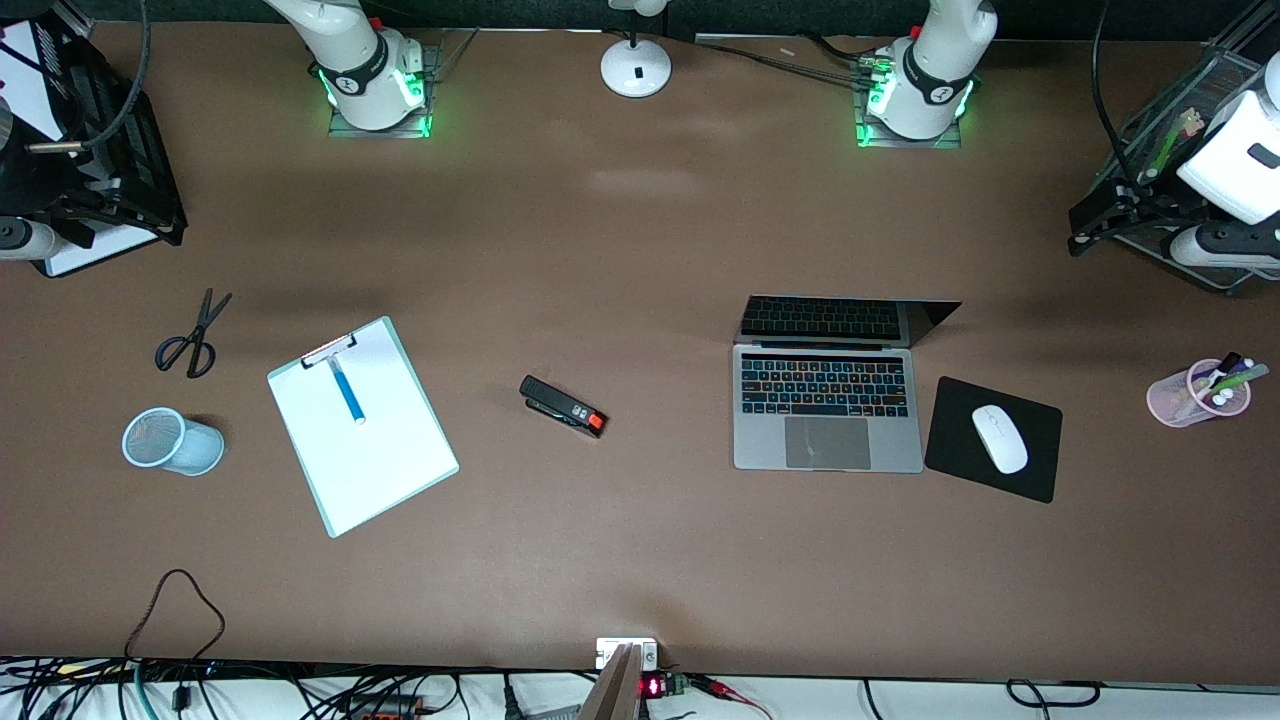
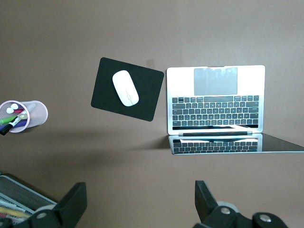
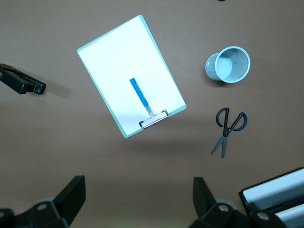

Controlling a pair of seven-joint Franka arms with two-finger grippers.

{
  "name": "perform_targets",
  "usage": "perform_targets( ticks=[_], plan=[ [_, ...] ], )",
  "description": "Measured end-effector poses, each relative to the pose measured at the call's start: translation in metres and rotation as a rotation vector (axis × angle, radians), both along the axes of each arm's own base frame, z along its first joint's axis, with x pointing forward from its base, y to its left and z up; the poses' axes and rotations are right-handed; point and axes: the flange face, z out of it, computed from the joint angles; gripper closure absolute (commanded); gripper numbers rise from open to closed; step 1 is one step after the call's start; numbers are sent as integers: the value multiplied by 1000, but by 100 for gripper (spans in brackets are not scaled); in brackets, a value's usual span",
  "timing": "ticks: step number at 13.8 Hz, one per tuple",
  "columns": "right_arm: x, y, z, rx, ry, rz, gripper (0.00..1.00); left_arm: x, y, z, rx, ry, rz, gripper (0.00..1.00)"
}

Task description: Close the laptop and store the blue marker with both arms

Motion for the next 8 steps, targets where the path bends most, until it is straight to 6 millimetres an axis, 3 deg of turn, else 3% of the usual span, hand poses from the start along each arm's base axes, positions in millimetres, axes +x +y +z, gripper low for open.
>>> perform_targets(
  ticks=[8],
  plan=[
    [0, 0, 0, 0, 1, -2, 0, -1, -1, -1, 1, 9, -2, 0]
  ],
)
